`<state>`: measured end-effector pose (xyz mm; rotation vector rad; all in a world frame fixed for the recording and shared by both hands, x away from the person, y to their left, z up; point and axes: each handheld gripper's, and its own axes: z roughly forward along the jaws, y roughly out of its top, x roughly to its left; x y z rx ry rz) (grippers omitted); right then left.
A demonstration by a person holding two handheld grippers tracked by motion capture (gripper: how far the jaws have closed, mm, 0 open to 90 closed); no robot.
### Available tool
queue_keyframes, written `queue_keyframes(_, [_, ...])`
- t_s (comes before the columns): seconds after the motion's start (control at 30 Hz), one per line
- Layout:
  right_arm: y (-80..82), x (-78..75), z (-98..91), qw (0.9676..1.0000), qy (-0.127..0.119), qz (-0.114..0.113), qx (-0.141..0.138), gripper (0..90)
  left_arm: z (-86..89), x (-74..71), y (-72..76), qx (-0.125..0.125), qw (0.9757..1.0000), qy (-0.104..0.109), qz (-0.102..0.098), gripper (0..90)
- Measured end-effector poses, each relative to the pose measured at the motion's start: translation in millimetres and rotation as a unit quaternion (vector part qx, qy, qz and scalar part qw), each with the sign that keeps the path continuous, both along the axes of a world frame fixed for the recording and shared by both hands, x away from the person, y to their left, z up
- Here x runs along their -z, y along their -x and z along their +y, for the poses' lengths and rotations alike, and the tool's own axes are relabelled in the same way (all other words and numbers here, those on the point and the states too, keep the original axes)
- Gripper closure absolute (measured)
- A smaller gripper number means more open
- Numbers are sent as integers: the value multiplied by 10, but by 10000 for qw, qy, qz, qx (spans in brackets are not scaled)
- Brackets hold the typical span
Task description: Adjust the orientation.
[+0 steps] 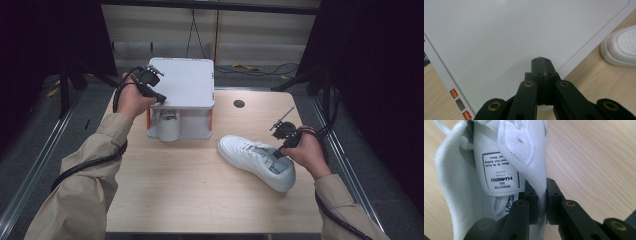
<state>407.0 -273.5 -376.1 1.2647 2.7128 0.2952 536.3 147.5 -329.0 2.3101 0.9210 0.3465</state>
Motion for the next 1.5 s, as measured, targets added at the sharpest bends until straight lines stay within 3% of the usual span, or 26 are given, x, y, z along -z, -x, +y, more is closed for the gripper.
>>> queue_keyframes(0.03, [16, -70, 59, 9998, -185, -82, -26, 827, 9, 1, -5, 10, 10000, 19, 16, 900])
queue_keyframes(0.2, [-38, -172, 261, 9977, -628, -235, 0, 827, 11, 1, -6, 18, 10000, 27, 18, 900])
queue_keyframes(0.33, [-136, -96, 498, 9956, -913, -208, 92, 822, 14, 4, -4, 25, 10000, 34, 9, 900])
queue_keyframes(0.4, [-160, 4, 642, 9950, -996, -71, 81, 814, 20, 11, -1, 22, 10000, 79, -18, 900])
queue_keyframes(0.53, [-131, 156, 830, 9965, -796, 161, -199, 786, 27, 9, -6, 31, 10000, 80, 3, 900])
queue_keyframes(0.57, [-71, 218, 883, 9971, -624, 176, -394, 771, 16, 6, -3, 35, 10000, 34, -4, 900])
queue_keyframes(0.7, [16, 290, 881, 9959, -668, 341, -504, 725, -6, 2, 10, 36, 10000, -57, -60, 900])
queue_keyframes(0.93, [83, 164, 829, 9939, -864, 272, -628, 617, -10, 4, 23, 4, 9999, -68, -86, 900])
queue_keyframes(1.0, [165, 12, 856, 9943, -706, 150, -786, 578, -11, 6, 26, -10, 9999, -57, -91, 900])
queue_keyframes(1.1, [261, -89, 939, 9912, -724, 202, -1091, 533, -8, 8, 34, -23, 9999, -33, -100, 900])
queue_keyframes(1.23, [377, -28, 1161, 9872, -531, 370, -1456, 485, -1, 7, 45, -35, 10000, -11, -84, 900])
queue_keyframes(1.3, [391, 94, 1249, 9862, -400, 502, -1529, 510, 1, 13, 50, -56, 9999, 32, -100, 900])
queue_keyframes(1.43, [351, 339, 1348, 9875, -533, 723, -1297, 602, 4, 12, 48, -41, 9999, 26, -99, 900])
queue_keyframes(1.5, [331, 399, 1389, 9876, -698, 884, -1093, 753, 4, 12, 48, -34, 9999, 20, -106, 900])
